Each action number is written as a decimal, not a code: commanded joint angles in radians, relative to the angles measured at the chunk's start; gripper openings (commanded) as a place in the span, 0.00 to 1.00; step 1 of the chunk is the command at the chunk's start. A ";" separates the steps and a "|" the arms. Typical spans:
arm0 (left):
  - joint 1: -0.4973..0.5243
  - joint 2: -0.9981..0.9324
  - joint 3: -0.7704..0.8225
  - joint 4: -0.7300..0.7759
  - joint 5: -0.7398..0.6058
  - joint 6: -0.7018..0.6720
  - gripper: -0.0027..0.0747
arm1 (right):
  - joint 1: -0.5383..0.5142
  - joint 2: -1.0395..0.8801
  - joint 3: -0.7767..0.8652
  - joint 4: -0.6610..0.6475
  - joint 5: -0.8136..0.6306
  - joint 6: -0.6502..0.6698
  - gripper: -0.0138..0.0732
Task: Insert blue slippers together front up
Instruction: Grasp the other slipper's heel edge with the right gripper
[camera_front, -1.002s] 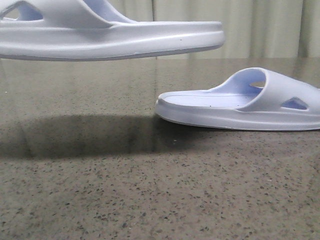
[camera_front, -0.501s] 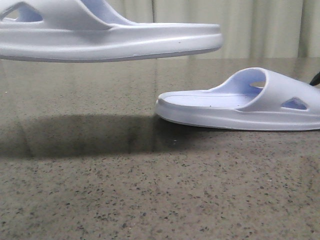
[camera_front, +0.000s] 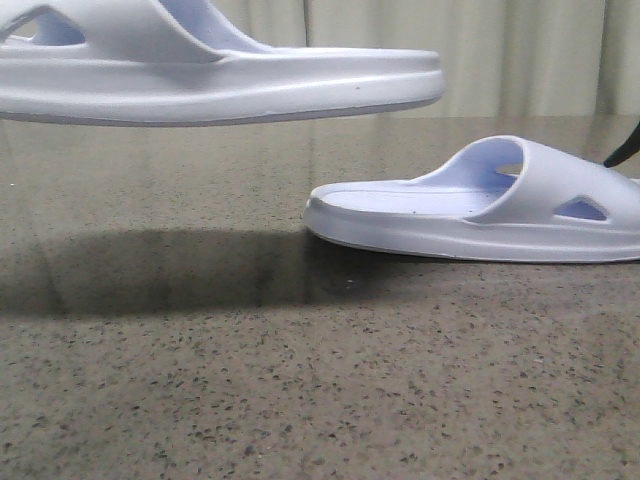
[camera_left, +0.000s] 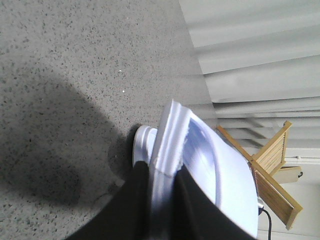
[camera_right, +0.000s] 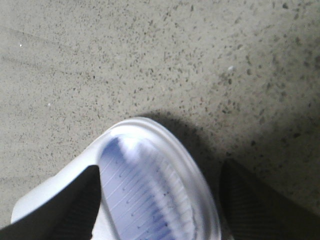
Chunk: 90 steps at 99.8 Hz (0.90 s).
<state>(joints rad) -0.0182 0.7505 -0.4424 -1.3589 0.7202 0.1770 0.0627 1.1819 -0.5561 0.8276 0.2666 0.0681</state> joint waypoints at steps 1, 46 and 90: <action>0.003 -0.005 -0.028 -0.063 0.002 0.003 0.06 | -0.004 0.002 -0.005 0.014 0.065 -0.003 0.66; 0.003 -0.005 -0.028 -0.063 0.002 0.003 0.06 | -0.004 0.033 -0.005 0.028 0.074 -0.007 0.33; 0.003 -0.005 -0.028 -0.063 -0.003 0.010 0.06 | -0.004 0.030 -0.005 0.042 -0.044 -0.040 0.04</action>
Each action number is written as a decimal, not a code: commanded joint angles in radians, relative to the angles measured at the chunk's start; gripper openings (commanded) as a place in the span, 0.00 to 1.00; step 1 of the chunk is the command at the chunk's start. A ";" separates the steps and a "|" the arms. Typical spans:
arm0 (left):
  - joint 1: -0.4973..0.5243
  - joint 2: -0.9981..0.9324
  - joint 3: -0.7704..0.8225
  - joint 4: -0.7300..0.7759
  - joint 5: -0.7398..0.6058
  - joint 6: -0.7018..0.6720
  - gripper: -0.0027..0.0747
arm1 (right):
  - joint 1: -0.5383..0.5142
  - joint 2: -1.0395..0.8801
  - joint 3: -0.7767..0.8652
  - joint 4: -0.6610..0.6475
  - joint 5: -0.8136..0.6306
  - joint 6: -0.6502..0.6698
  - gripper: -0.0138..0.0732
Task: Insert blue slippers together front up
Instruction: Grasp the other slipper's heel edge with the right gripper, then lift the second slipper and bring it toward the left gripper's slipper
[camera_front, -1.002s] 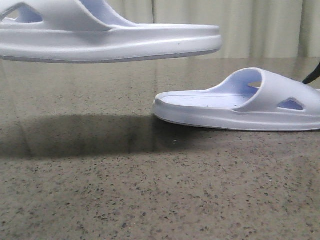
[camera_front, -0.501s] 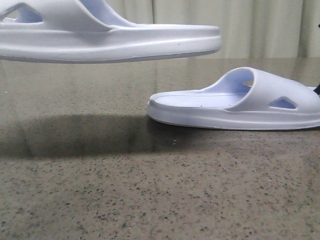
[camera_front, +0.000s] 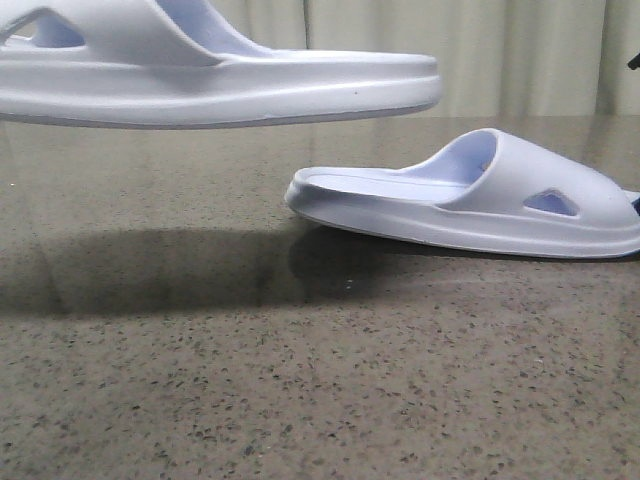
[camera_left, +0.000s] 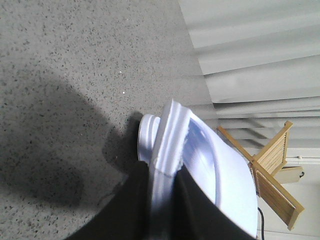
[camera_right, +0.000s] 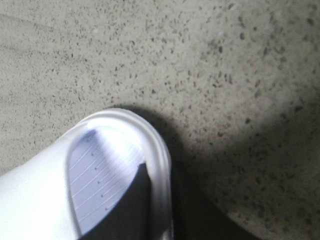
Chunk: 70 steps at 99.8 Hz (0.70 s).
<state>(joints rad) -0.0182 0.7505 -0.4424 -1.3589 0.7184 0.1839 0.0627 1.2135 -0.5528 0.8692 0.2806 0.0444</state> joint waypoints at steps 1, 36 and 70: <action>0.003 -0.005 -0.028 -0.063 -0.003 0.003 0.06 | -0.004 -0.002 -0.008 0.001 -0.064 -0.016 0.04; 0.003 -0.005 -0.028 -0.063 -0.012 0.005 0.06 | -0.004 -0.112 -0.112 0.006 -0.164 -0.028 0.04; 0.003 -0.003 -0.028 -0.063 -0.036 0.022 0.06 | -0.004 -0.219 -0.281 -0.029 -0.020 -0.028 0.04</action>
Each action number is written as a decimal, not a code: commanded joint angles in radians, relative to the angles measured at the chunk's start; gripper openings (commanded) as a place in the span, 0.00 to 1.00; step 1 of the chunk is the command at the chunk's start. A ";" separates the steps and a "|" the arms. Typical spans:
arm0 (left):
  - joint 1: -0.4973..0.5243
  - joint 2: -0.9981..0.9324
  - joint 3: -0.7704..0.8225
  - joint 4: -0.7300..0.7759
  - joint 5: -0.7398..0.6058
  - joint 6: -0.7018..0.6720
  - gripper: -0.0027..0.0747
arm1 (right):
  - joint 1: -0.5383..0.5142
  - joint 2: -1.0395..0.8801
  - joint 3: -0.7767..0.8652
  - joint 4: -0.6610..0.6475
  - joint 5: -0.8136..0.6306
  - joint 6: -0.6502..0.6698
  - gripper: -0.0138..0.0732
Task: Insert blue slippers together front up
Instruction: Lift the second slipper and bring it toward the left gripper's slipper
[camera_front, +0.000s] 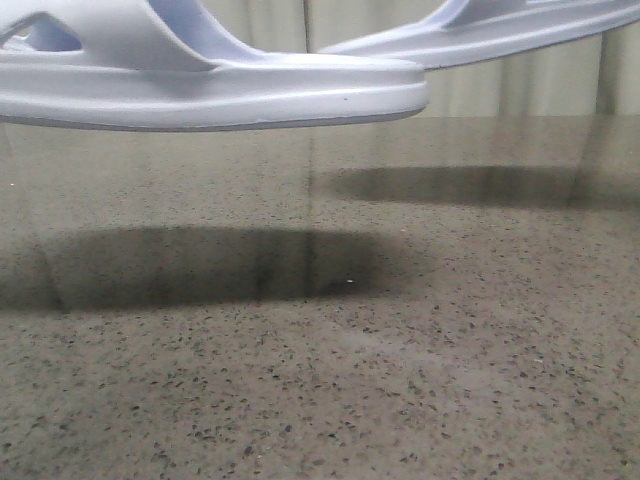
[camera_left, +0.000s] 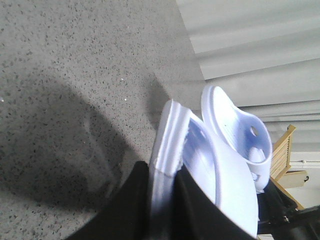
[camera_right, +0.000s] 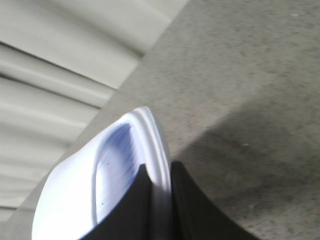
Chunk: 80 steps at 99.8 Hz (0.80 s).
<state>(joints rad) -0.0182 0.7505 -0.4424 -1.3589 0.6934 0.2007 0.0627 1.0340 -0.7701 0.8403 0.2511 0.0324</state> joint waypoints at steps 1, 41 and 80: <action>0.003 -0.003 -0.028 -0.063 -0.013 0.005 0.06 | -0.004 -0.041 -0.066 0.000 0.016 -0.016 0.04; 0.003 0.042 -0.028 -0.130 -0.031 0.033 0.06 | -0.004 -0.191 -0.089 0.011 0.198 -0.032 0.04; 0.003 0.129 -0.028 -0.314 0.103 0.198 0.06 | -0.004 -0.198 -0.087 0.044 0.310 -0.059 0.04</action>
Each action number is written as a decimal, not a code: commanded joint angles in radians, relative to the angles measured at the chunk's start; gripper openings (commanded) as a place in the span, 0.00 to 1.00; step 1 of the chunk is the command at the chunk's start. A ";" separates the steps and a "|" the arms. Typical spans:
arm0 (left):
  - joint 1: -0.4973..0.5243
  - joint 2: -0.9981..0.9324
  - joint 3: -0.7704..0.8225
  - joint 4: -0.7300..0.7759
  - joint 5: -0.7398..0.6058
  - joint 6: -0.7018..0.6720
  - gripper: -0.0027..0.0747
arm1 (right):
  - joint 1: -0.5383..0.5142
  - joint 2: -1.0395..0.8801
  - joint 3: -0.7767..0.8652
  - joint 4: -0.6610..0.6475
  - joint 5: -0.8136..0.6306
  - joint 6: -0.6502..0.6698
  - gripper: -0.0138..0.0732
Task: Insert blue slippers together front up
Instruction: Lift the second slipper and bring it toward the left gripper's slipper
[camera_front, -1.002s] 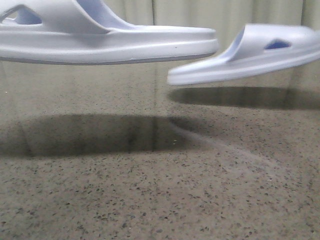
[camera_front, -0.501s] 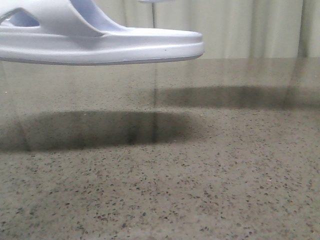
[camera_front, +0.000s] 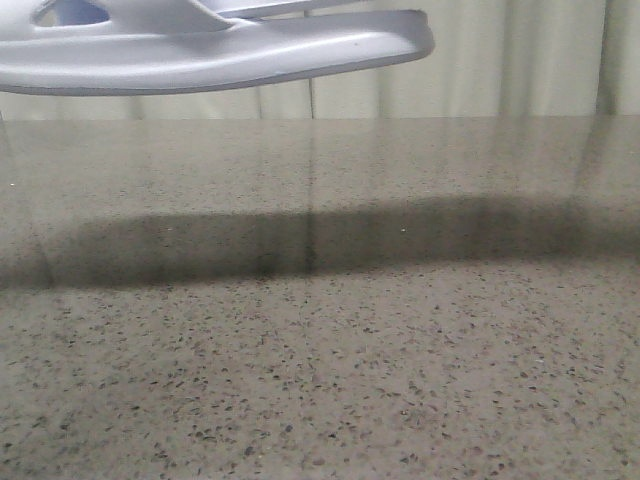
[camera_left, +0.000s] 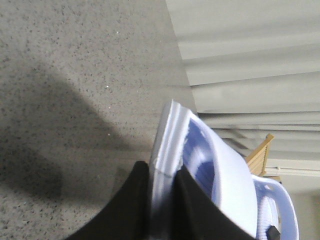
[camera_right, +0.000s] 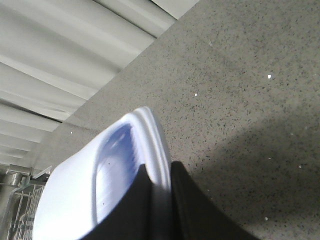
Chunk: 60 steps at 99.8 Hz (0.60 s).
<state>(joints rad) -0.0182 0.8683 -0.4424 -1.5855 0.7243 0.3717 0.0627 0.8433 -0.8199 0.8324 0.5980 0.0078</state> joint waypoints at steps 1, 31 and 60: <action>0.003 0.011 -0.028 -0.087 0.074 0.027 0.06 | -0.004 -0.007 -0.035 0.056 -0.037 -0.040 0.04; 0.003 0.031 -0.028 -0.148 0.157 0.054 0.06 | -0.004 0.021 -0.029 0.131 -0.004 -0.088 0.04; 0.003 0.031 -0.028 -0.216 0.204 0.089 0.06 | -0.003 0.034 -0.029 0.285 0.045 -0.219 0.04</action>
<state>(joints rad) -0.0143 0.9012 -0.4424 -1.6960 0.8305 0.4458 0.0627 0.8772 -0.8199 1.0361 0.6334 -0.1751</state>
